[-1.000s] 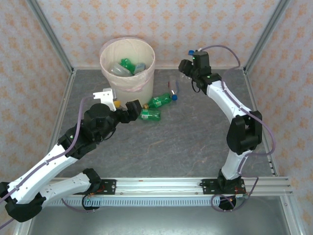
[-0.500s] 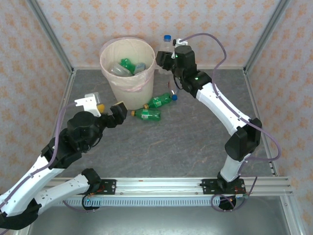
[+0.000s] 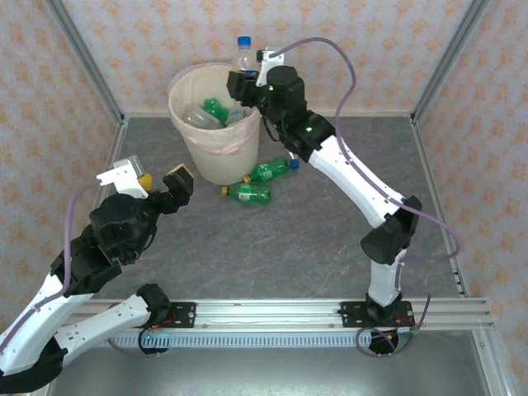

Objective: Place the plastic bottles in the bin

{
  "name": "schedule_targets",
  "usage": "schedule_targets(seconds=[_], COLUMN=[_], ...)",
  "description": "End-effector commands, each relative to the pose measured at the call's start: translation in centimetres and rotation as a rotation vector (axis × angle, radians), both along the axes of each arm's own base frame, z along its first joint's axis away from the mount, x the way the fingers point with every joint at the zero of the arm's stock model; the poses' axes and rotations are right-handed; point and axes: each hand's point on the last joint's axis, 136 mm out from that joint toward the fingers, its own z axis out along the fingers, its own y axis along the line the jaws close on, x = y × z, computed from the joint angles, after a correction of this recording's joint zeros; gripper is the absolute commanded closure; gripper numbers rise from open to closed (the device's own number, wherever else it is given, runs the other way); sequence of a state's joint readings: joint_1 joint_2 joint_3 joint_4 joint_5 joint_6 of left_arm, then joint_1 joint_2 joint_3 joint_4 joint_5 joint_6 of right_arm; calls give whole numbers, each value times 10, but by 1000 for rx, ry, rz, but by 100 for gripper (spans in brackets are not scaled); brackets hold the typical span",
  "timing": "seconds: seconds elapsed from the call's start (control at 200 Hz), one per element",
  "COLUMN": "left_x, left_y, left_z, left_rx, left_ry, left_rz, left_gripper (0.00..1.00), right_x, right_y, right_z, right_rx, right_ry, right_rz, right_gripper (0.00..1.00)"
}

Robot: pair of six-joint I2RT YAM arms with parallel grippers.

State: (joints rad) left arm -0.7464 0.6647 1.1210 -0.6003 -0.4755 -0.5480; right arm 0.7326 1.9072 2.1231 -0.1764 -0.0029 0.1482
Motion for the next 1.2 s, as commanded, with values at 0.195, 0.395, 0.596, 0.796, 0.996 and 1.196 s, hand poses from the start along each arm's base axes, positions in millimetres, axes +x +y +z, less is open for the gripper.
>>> schedule_targets(seconds=[0.195,0.395,0.596,0.796,0.996,1.196], left_x=[-7,-7,-7,-6,-3,-3], left_y=[12,8,8,7,4,2], left_z=[7,6,7,6,5,4], left_rx=[32,31,31,36,39,40], left_ry=[-4,-2,-1,2,2,6], left_rz=[25,11,8,6,0,-7], left_gripper=[1,1,1,1,1,1], right_x=[23,37,47,49,47,43], right_y=[30,41,49,51,49,46], right_z=[6,3,-8,-15,-10,-5], right_rx=[6,24,22,11,11,4], right_ry=[-39,-80,-90,-84,-89,-90], right_rz=[-9,-19,-26,-30,-27,-33], right_gripper=[45,44,44,44,23,0])
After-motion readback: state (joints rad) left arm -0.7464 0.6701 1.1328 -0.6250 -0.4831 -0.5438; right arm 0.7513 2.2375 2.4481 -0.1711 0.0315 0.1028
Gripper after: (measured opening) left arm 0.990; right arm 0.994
